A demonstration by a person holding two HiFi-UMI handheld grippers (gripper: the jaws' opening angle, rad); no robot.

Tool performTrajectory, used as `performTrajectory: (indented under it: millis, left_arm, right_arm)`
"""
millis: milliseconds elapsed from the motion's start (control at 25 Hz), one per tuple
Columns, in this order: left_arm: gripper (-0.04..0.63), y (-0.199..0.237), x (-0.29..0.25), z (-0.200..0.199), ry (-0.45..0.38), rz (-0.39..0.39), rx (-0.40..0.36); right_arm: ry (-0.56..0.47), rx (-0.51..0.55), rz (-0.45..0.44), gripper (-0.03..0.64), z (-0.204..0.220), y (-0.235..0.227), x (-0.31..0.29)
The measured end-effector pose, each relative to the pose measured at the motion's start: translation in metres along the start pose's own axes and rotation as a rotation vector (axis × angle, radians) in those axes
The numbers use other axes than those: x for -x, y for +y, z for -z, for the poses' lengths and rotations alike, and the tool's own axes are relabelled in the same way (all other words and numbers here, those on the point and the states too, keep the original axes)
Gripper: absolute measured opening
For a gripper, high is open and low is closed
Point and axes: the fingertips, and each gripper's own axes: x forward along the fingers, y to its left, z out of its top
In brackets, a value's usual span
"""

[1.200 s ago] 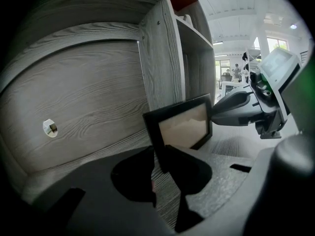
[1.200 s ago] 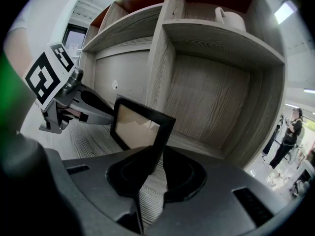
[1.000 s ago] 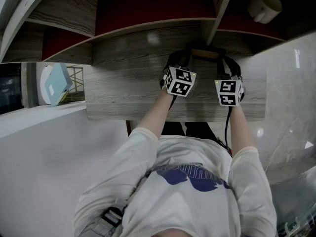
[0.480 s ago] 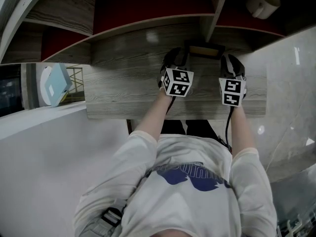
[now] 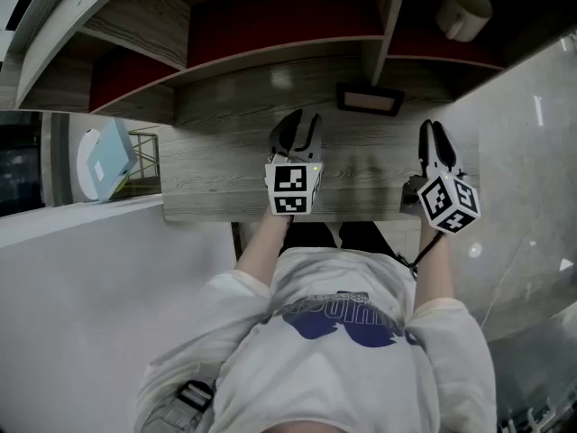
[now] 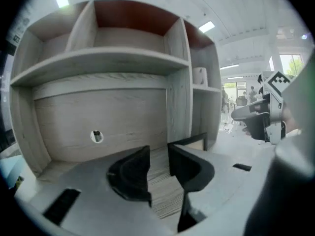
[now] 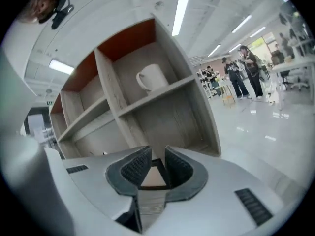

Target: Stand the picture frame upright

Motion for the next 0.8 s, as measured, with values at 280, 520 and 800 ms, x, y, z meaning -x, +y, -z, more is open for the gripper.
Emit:
performTrajectory:
  millis: [280,520,800]
  left_arm:
    - [0.105,0.010,0.110,-0.062,-0.147,0.022,0.062]
    - [0.083,0.034,0.162,-0.107,-0.254,-0.041,0.102]
    - [0.055,0.032,0.180,-0.145,-0.355,-0.026,0.093]
  right_arm:
    - [-0.100,0.074,-0.041,0.043,-0.061,0.047,0.083]
    - [-0.134,0.199,-0.064,0.031,-0.084,0.088,0.122]
    - [-0.178,0.232,-0.105,0.020,-0.099,0.124,0.133]
